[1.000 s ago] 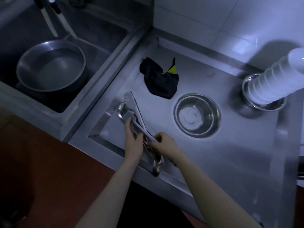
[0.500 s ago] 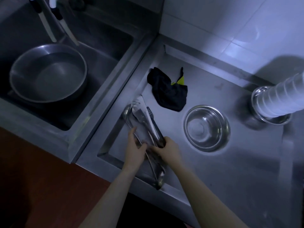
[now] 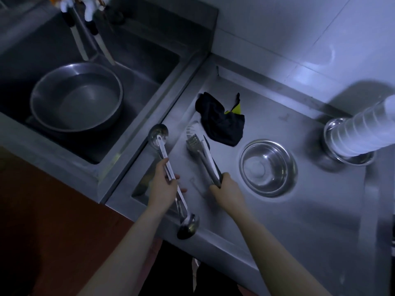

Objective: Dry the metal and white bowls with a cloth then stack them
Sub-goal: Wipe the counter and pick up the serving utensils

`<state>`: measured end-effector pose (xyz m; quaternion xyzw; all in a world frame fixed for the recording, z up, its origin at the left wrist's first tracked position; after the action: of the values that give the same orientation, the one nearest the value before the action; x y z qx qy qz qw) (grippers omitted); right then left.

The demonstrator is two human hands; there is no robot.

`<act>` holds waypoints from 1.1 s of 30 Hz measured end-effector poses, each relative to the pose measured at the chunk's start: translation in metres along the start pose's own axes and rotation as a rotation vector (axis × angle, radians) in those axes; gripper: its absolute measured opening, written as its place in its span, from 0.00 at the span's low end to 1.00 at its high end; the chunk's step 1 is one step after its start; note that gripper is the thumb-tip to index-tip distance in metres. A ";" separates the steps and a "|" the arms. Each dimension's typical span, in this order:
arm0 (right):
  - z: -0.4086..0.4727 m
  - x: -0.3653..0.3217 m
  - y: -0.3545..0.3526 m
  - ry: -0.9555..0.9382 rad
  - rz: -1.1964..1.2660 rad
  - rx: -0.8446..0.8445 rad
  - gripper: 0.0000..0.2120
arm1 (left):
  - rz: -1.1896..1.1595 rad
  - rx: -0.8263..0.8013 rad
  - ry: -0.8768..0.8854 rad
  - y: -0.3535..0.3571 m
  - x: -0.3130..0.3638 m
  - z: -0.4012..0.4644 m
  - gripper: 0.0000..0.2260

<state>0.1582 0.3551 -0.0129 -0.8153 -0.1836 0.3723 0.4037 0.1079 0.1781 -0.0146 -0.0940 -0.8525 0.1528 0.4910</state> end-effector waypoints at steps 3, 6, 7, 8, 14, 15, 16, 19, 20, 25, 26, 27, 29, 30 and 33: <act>-0.012 0.011 -0.016 -0.047 -0.007 0.042 0.10 | -0.008 0.067 0.041 -0.009 0.003 -0.016 0.30; -0.027 0.015 -0.034 -0.158 -0.015 0.042 0.09 | -0.040 0.129 0.082 -0.020 0.007 -0.039 0.29; -0.034 0.013 -0.039 -0.209 -0.025 0.031 0.09 | -0.054 0.149 0.085 -0.024 0.008 -0.047 0.29; -0.043 0.011 -0.043 -0.264 -0.034 0.016 0.09 | -0.075 0.168 0.094 -0.029 0.009 -0.056 0.29; -0.099 -0.038 -0.039 -0.578 -0.016 -0.062 0.09 | -0.078 0.439 0.224 -0.100 0.007 -0.118 0.26; -0.112 -0.052 -0.035 -0.634 -0.014 -0.080 0.09 | -0.076 0.493 0.219 -0.119 0.003 -0.129 0.26; -0.125 -0.066 -0.030 -0.691 -0.017 -0.093 0.09 | -0.086 0.546 0.213 -0.138 -0.001 -0.141 0.26; -0.176 -0.111 -0.009 -0.913 -0.048 -0.115 0.12 | -0.186 0.714 0.178 -0.199 -0.023 -0.179 0.27; -0.196 -0.125 -0.001 -0.999 -0.074 -0.112 0.13 | -0.213 0.778 0.167 -0.220 -0.031 -0.194 0.27; -0.310 -0.191 0.049 -1.348 -0.104 -0.168 0.13 | -0.333 1.089 0.103 -0.317 -0.085 -0.272 0.26; -0.335 -0.202 0.060 -1.407 -0.108 -0.205 0.13 | -0.355 1.148 0.085 -0.337 -0.098 -0.289 0.26; -0.363 -0.213 0.072 -1.467 -0.107 -0.242 0.13 | -0.379 1.208 0.063 -0.358 -0.110 -0.307 0.26; -0.419 -0.232 0.096 -1.580 -0.111 -0.299 0.13 | -0.387 1.335 0.019 -0.397 -0.134 -0.346 0.23; -0.448 -0.241 0.108 -1.632 -0.114 -0.325 0.12 | -0.381 1.397 -0.002 -0.416 -0.146 -0.366 0.22; -0.535 -0.264 0.148 -1.755 -0.122 -0.401 0.12 | -0.394 1.564 -0.070 -0.474 -0.185 -0.424 0.22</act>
<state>0.3891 -0.1725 0.2034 -0.2821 -0.5300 0.7996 -0.0120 0.5626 -0.2515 0.2023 0.4337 -0.5145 0.6185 0.4058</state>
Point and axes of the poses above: each hand's wrist, its own z-axis towards the middle knuckle, its own y-axis out of the palm, x = y × z, the point moved 1 cm from there along z, towards the middle knuckle, and after that the axes turned 14 degrees about x, right-handed, at the moved point
